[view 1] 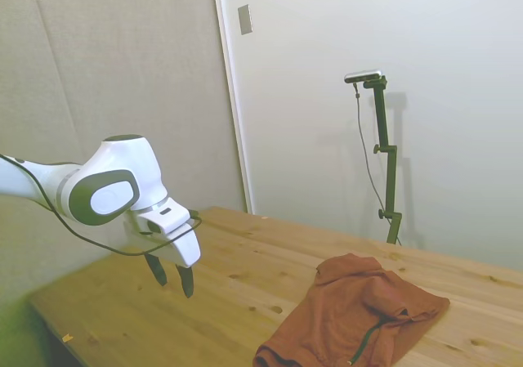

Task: Unfold the shorts

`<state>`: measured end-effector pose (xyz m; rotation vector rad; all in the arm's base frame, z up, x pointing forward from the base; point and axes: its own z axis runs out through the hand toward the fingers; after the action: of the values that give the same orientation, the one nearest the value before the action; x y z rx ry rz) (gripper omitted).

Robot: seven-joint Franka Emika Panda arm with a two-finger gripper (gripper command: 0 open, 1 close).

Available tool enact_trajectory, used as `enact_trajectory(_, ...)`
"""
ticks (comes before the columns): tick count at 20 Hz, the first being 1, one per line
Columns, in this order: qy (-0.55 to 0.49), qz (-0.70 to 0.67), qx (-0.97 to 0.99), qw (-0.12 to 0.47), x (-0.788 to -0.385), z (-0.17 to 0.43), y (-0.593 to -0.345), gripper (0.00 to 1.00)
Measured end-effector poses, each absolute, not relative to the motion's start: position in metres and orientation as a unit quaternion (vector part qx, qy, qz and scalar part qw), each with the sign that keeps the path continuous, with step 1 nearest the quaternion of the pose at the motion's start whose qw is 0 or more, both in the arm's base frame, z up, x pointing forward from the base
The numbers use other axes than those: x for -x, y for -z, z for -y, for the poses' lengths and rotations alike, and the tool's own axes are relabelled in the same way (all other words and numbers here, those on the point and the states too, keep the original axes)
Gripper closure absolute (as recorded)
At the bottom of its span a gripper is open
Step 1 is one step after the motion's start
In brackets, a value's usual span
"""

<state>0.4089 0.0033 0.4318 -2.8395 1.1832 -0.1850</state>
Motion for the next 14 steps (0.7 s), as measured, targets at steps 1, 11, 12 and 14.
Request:
enact_trajectory(1, 0.059, -0.384, 0.921, 0.030, -0.409, -0.003, -0.431, 0.00)
enact_trajectory(11, 0.141, -0.477, 0.865, 0.066, -0.463, 0.095, -0.483, 0.00)
enact_trajectory(12, 0.146, -0.489, 0.857, 0.068, -0.469, 0.114, -0.487, 0.00)
enact_trajectory(14, 0.153, -0.511, 0.843, 0.070, -0.480, 0.158, -0.493, 0.00)
